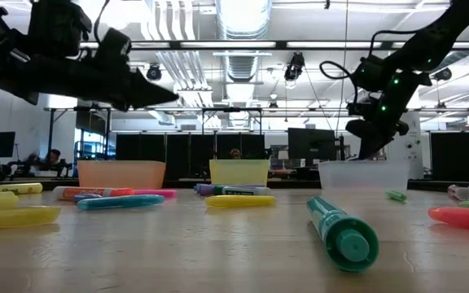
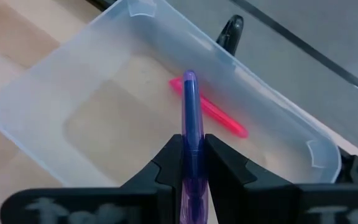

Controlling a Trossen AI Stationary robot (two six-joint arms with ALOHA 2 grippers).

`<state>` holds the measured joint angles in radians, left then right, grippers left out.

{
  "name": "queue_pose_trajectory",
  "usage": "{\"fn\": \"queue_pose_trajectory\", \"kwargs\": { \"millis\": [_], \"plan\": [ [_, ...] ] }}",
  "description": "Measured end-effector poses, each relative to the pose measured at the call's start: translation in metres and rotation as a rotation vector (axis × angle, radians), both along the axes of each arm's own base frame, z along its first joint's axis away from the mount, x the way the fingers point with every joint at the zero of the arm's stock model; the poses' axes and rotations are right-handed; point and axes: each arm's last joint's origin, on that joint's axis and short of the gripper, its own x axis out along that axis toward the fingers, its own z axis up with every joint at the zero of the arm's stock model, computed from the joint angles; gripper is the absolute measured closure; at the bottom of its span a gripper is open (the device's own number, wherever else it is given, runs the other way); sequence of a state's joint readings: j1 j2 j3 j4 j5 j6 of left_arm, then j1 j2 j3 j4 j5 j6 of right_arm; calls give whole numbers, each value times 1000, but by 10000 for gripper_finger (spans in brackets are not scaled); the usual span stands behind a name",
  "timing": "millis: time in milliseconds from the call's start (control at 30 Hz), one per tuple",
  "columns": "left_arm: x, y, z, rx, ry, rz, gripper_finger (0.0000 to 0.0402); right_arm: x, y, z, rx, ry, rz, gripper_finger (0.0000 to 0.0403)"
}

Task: Pick & Place Markers
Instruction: Put the right violet pen into the transparent bin

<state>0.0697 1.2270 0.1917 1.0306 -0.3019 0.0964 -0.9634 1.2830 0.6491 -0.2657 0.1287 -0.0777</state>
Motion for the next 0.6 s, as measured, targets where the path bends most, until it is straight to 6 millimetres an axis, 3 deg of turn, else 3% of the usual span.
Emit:
{"fn": "queue_pose_trajectory", "kwargs": {
  "millis": [200,600],
  "plan": [
    [-3,9,-2,-8,20,209,397,1,-2,-6,19,23,10,351],
    [-5,19,-2,-25,7,261,397,16,-20,-29,76,103,150,342]
  ]
}}
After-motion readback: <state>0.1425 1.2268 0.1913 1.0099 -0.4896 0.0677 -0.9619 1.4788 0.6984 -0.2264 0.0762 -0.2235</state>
